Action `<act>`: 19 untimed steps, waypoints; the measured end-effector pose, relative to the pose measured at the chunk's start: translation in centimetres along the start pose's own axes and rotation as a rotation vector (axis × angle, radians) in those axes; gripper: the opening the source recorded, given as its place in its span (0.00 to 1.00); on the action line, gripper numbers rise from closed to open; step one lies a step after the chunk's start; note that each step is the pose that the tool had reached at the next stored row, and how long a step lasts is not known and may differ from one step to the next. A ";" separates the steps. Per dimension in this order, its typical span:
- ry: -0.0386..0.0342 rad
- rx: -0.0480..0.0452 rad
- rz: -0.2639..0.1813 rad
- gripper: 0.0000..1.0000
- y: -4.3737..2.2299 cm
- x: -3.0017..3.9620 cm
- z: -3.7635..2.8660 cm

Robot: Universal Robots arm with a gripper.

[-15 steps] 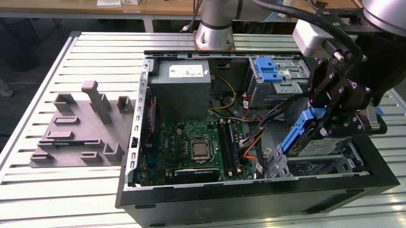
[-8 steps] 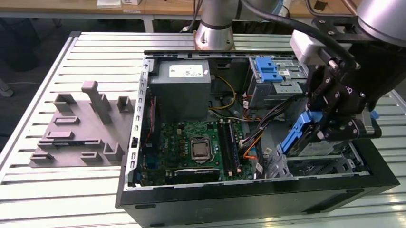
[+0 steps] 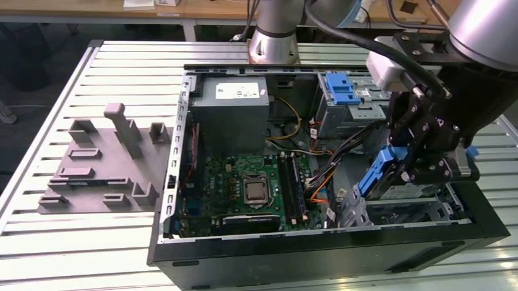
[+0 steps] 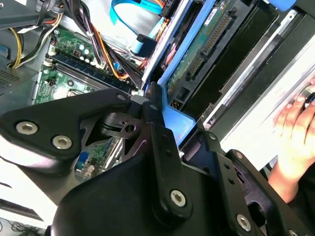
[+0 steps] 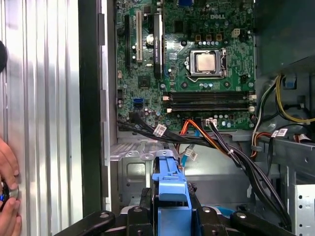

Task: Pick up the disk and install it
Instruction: 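Insert the disk into the insertion slot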

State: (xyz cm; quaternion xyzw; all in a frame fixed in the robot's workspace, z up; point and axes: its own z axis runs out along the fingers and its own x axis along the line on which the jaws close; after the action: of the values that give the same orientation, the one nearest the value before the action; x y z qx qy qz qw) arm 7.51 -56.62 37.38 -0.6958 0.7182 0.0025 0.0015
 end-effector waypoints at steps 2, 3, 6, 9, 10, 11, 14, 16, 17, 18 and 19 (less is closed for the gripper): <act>0.0000 0.0000 0.000 0.37 0.00 0.00 0.22; 0.0000 0.0000 0.000 0.37 0.00 0.00 0.32; 0.0000 0.0000 0.000 0.37 0.00 0.00 0.65; 0.0000 0.0000 0.000 0.37 0.00 0.01 0.99; 0.0000 0.0000 0.000 0.37 0.00 0.01 1.11; 0.0000 0.0000 0.000 0.37 -0.01 0.01 1.22; 0.0000 0.0000 0.000 0.37 0.00 0.01 1.50; 0.0002 0.0000 0.000 0.37 -0.01 0.01 1.51; 0.0003 0.0000 0.000 0.37 0.00 0.01 1.51; 0.0001 0.0000 0.000 0.37 -0.01 0.01 1.52; 0.0001 0.0000 0.000 0.37 0.00 0.01 1.52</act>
State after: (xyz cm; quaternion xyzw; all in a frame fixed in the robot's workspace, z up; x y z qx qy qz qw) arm 7.51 -56.62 35.85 -0.6958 0.7182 0.0025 0.0015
